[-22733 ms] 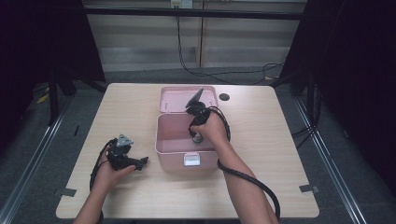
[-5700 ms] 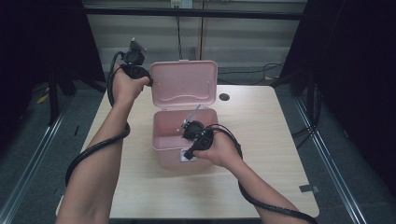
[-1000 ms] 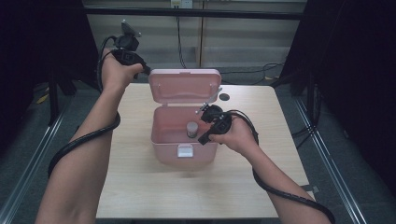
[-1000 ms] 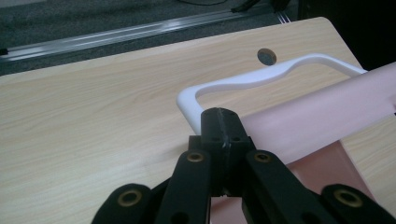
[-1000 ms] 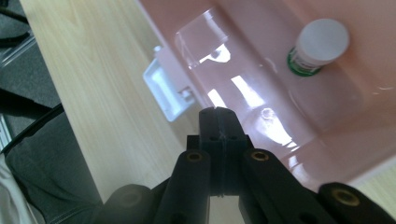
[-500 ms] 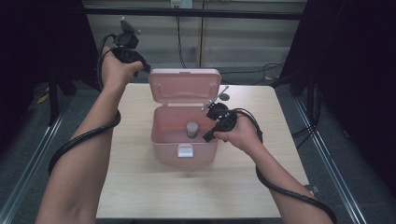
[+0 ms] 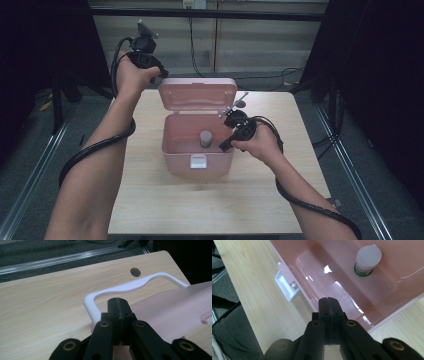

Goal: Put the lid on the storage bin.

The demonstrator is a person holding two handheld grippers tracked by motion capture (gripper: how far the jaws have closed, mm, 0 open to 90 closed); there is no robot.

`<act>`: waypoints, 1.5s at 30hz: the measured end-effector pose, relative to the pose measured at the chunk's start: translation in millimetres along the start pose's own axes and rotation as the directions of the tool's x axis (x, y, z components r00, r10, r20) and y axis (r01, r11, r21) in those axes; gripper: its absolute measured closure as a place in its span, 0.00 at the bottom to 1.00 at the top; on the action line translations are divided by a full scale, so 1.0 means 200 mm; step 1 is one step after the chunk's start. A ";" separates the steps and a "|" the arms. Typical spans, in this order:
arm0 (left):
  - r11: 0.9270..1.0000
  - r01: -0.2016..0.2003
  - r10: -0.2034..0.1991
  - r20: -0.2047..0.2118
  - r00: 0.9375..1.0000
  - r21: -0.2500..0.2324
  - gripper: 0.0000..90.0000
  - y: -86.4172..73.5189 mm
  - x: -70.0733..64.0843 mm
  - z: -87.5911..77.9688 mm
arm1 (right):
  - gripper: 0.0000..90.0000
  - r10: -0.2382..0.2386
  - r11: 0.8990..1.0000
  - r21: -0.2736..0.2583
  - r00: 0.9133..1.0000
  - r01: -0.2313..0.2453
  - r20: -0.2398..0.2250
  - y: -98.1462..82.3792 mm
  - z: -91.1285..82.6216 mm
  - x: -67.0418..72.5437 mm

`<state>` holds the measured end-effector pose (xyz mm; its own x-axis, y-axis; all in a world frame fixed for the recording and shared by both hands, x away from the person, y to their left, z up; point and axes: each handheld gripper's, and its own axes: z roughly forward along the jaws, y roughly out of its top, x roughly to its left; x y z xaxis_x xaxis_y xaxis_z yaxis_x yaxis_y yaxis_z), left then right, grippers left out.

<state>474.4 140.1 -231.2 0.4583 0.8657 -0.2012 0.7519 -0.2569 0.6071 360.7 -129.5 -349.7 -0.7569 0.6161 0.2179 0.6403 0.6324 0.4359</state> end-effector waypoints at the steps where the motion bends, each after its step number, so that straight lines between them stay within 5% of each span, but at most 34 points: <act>1: 1.000 0.002 -0.002 0.002 1.000 -0.002 1.00 0.00 0.00 0.00 | 1.00 -0.001 1.000 0.000 1.000 0.001 0.000 0.00 -0.01 0.00; 18: 1.000 0.018 -0.018 0.025 1.000 0.003 1.00 -0.08 0.02 0.02 | 1.00 0.013 1.000 -0.024 1.000 -0.013 0.023 0.02 -0.06 -0.07; 45: 0.999 0.022 -0.023 0.048 0.999 0.025 1.00 -0.18 0.02 0.08 | 1.00 0.019 0.998 -0.056 0.999 -0.017 0.036 0.05 -0.11 -0.09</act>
<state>457.5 146.6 -265.4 0.4629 0.8500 -0.2516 0.7734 -0.2486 0.5831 378.3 -144.7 -329.7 -0.7392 0.6446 0.1948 0.6449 0.5942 0.4807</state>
